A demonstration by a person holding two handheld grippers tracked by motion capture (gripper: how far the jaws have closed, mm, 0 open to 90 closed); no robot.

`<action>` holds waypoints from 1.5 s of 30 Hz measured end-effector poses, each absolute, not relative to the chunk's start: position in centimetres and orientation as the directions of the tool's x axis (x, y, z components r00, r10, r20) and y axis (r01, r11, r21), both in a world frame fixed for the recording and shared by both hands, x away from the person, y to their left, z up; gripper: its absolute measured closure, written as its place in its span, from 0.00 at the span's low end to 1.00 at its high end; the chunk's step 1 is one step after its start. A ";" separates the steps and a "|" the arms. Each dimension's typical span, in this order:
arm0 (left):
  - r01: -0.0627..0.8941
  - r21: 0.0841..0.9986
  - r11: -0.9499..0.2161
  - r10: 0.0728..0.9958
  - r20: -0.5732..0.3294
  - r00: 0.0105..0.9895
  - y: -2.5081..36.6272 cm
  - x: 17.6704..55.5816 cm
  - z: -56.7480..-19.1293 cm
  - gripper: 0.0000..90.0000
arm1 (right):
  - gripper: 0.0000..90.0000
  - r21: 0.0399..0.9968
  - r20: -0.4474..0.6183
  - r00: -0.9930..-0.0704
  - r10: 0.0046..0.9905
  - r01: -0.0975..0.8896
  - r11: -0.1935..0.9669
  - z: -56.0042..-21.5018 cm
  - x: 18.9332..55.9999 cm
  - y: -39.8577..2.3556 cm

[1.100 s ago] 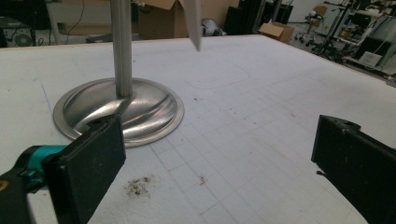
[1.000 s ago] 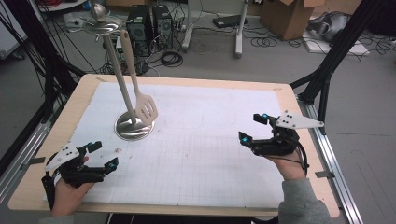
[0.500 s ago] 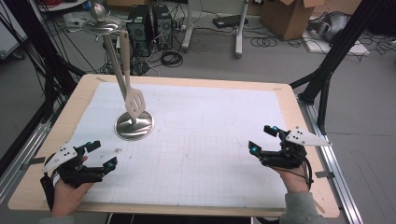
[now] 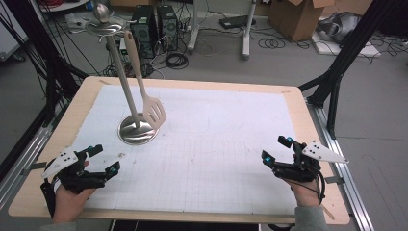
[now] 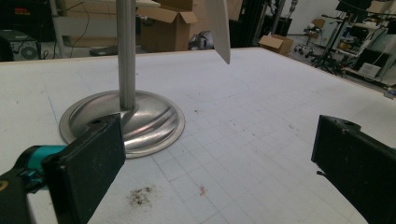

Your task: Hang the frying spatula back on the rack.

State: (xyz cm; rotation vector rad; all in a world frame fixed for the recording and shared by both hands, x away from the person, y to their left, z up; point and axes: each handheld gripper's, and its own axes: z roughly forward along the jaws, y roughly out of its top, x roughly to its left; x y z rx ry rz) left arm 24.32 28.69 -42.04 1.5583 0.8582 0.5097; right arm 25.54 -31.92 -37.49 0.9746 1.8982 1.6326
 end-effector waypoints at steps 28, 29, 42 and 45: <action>0.208 0.978 0.022 0.769 -0.149 0.621 29.0 24.0 -41.8 0.04 | 0.16 0.983 0.127 -0.578 0.806 0.180 -0.026 -41.3 22.9 -34.7; 0.207 0.978 0.023 0.769 -0.150 0.621 29.0 24.0 -41.8 0.04 | 0.16 0.983 0.127 -0.578 0.806 0.180 -0.026 -41.3 22.9 -34.7; 0.211 0.977 0.015 0.771 -0.146 0.620 28.9 24.0 -41.9 0.04 | 0.16 0.981 0.144 -0.539 0.830 0.185 -0.051 -42.0 22.2 -35.4; 0.215 0.977 0.014 0.771 -0.147 0.619 28.9 24.1 -41.9 0.04 | 0.16 0.984 0.140 -0.539 0.831 0.172 -0.055 -41.7 22.1 -35.4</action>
